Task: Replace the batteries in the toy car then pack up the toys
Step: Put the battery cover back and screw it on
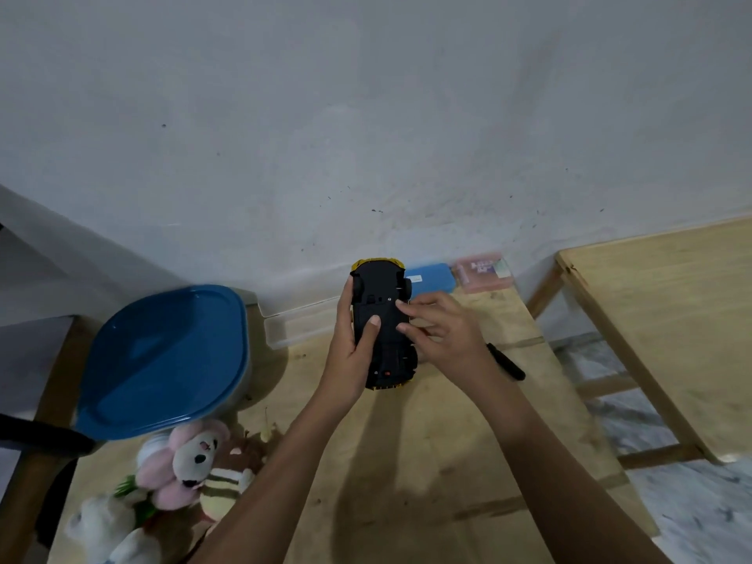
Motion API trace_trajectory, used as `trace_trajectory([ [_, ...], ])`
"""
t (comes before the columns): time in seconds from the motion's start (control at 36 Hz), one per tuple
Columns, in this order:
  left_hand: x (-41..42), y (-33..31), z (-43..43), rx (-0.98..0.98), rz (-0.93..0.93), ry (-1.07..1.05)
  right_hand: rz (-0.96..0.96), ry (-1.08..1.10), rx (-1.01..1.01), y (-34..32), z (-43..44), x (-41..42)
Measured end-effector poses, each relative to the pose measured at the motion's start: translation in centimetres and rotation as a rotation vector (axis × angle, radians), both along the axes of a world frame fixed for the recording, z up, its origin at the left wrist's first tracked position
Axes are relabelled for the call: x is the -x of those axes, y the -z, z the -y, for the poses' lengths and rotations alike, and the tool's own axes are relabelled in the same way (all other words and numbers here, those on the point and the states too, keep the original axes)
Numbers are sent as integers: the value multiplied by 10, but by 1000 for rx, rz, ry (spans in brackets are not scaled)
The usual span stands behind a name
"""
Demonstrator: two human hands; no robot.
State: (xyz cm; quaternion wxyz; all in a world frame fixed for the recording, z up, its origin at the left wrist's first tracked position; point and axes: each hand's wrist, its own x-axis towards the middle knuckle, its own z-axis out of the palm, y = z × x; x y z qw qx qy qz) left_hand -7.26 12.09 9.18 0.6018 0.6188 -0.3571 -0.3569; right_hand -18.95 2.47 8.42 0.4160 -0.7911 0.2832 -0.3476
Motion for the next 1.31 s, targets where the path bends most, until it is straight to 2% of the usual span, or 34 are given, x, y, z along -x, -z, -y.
trace_trajectory([
  [0.06,1,3,9,-9,-10,12,8,5,-48,0,9,9],
  [0.17,-3,16,24,-36,-37,30,9,170,-72,17,36,34],
  [0.33,-1,31,44,-84,-65,19,-326,367,-113,70,76,85],
  [0.53,9,39,66,-106,-82,31,-666,343,-116,125,86,115],
  [0.67,11,43,74,-123,-58,31,-710,352,-203,132,87,113],
  [0.75,10,42,77,-119,-58,16,-662,317,-288,127,95,110],
  [0.81,10,36,78,-107,-61,0,-565,291,-321,113,101,104],
  [1.0,6,8,85,-34,-38,-43,68,288,-429,5,114,63],
  [1.11,0,-11,84,7,6,-67,312,246,-316,-52,104,46],
  [1.19,-3,-25,82,39,51,-81,429,203,-283,-79,94,35],
  [1.31,-5,-38,76,71,79,-99,458,161,-292,-98,78,22],
])
